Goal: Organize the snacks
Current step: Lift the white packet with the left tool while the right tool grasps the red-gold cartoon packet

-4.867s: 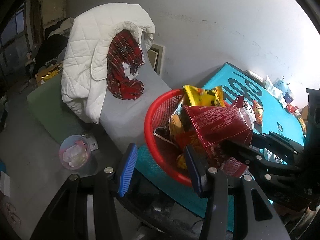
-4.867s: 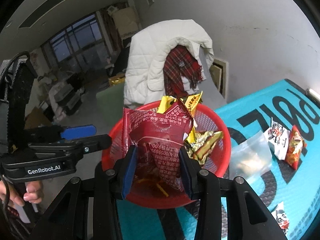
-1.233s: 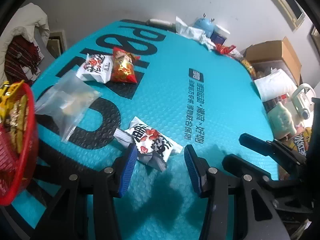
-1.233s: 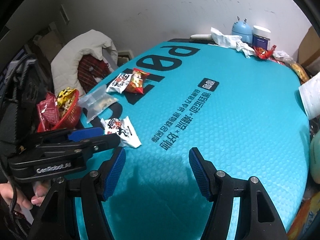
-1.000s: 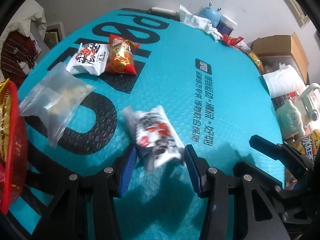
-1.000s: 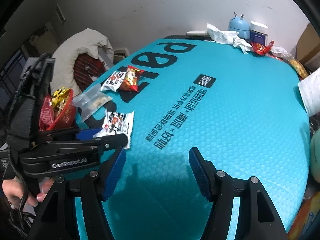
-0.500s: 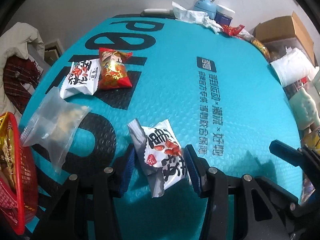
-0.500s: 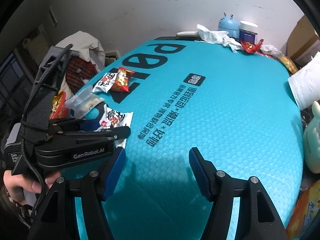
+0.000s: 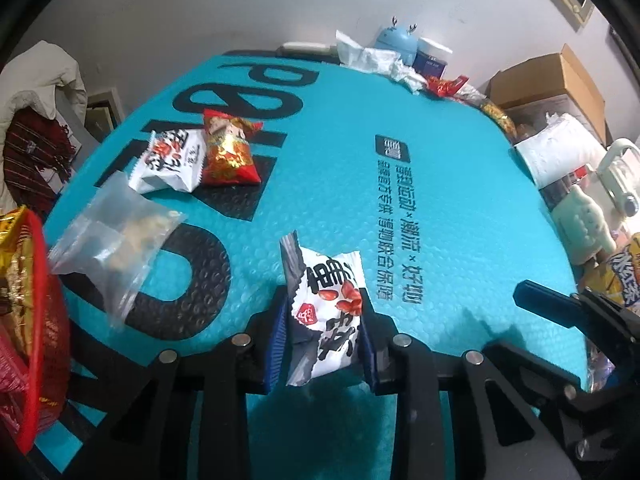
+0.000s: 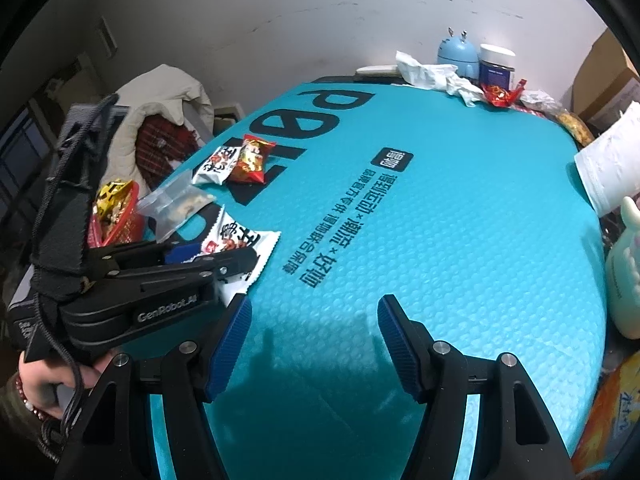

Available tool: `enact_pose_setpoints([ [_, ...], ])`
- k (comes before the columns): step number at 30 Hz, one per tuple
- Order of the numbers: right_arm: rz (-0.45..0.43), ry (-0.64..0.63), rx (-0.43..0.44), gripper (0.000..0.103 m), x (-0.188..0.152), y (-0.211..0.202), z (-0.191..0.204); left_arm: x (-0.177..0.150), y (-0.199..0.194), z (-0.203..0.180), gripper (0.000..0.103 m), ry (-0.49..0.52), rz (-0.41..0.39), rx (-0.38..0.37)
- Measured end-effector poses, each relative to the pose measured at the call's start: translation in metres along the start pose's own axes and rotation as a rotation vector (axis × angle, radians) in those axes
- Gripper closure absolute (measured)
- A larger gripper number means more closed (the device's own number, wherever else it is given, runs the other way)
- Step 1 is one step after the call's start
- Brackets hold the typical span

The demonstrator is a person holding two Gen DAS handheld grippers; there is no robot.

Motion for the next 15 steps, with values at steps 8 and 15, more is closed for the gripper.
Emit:
enact_pose_setpoints([
  [8, -0.014, -0.044, 0.020, 0.037, 0.015, -0.007, 0.017, 0.008, -0.042, 0.014, 0.072, -0.024, -0.092, 0.022],
  [15, -0.037, -0.102, 0.062, 0.037, 0.039, -0.009, 0.046, 0.021, -0.079, 0.040, 0.072, -0.046, -0.176, 0.072],
])
Point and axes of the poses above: each gripper's, at about its wrist camera, not at the fingertips, and y roughly the way its jaws point, z to its left, x to its top, the point moved 10 cm from there along y, roughly the way its jaws point, and after that the axes turned 12 degrees about y, right-handed, at the moved point
